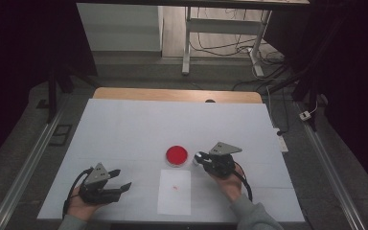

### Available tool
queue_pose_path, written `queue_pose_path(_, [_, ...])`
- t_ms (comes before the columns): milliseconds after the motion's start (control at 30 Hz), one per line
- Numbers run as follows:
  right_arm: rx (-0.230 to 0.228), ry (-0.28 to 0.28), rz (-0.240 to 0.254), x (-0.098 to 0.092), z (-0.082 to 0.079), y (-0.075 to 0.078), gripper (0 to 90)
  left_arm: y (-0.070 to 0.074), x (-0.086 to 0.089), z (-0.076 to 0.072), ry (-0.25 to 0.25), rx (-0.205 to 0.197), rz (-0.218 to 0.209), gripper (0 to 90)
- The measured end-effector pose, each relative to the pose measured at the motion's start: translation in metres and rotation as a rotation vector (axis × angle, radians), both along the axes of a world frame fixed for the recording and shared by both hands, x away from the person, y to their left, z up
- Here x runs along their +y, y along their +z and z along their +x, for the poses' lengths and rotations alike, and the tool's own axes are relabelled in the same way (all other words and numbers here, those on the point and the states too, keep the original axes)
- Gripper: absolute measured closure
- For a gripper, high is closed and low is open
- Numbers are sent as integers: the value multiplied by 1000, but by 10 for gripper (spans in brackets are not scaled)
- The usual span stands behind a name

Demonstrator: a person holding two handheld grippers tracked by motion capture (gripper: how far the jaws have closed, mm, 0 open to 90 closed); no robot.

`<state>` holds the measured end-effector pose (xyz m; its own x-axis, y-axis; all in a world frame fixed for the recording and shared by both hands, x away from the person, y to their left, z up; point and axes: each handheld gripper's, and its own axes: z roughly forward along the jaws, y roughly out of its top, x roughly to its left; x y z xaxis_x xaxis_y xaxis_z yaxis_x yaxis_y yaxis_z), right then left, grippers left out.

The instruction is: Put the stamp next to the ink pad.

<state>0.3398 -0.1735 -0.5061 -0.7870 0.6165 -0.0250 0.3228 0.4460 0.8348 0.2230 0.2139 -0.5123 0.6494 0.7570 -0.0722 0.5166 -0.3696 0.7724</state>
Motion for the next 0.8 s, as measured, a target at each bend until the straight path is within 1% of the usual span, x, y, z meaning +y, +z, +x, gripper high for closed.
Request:
queue_pose_path(67, [8, 4, -10, 3, 1, -3, 750, 0, 1, 0, 4, -2, -1, 351])
queue_pose_path(133, [7, 4, -25, 4, 2, -5, 748, 0, 1, 0, 7, 0, -3, 351])
queue_pose_path(267, [4, 2, -20, 4, 2, -5, 742, -1, 1, 0, 3, 3, 1, 349])
queue_pose_path(367, [4, 1, -17, 4, 2, -5, 684, -1, 1, 0, 3, 3, 1, 347])
queue_pose_path(533, [2, -4, 10, 3, 2, -3, 570, -1, 1, 0, 6, 2, 1, 347])
queue_pose_path(600, [1, -16, 20, 1, 1, 0, 521, -1, 2, 0, 9, 2, 1, 346])
queue_pose_path(700, [-3, -5, 57, -9, -3, 6, 474, -2, 4, 2, 16, 7, -6, 344])
queue_pose_path(800, [-28, 8, 87, -25, -8, 11, 454, -3, 5, 4, 18, 13, -11, 343])
